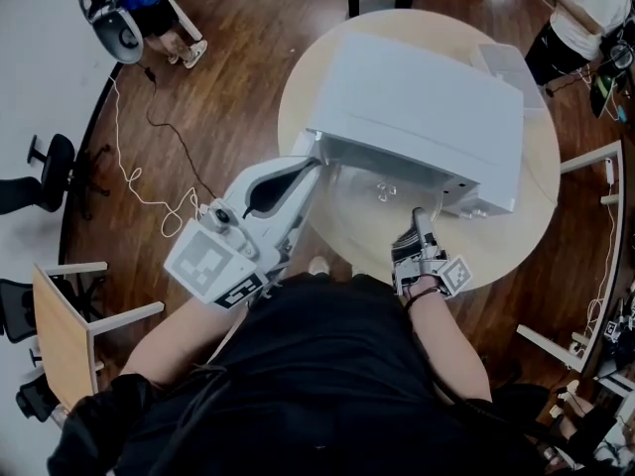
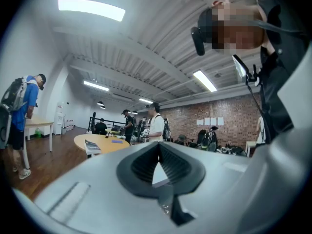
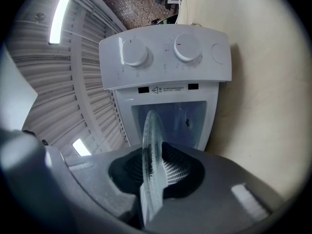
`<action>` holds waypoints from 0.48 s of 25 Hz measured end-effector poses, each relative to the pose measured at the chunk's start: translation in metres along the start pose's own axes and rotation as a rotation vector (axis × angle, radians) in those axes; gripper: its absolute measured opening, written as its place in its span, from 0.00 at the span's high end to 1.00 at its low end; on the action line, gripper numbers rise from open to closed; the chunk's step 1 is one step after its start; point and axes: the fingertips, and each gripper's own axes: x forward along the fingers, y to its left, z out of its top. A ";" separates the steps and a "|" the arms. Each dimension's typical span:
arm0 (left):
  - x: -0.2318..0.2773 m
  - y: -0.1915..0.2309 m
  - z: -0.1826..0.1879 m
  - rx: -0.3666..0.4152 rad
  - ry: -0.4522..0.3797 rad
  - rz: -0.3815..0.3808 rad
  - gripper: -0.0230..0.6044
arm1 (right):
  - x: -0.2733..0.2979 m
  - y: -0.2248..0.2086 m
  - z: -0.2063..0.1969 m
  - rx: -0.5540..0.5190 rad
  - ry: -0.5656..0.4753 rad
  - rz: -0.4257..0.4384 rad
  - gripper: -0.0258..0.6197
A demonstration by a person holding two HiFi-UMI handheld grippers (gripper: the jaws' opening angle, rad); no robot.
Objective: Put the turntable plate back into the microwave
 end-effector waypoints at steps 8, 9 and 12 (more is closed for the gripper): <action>0.007 0.008 -0.012 -0.007 0.006 0.013 0.96 | 0.009 -0.005 0.004 0.010 -0.009 -0.004 0.89; 0.007 0.009 -0.013 -0.005 0.008 0.015 0.96 | 0.010 -0.005 0.004 0.013 -0.012 -0.004 0.89; 0.011 0.009 -0.018 -0.028 0.025 0.007 0.96 | 0.012 -0.007 0.007 0.013 -0.018 -0.004 0.89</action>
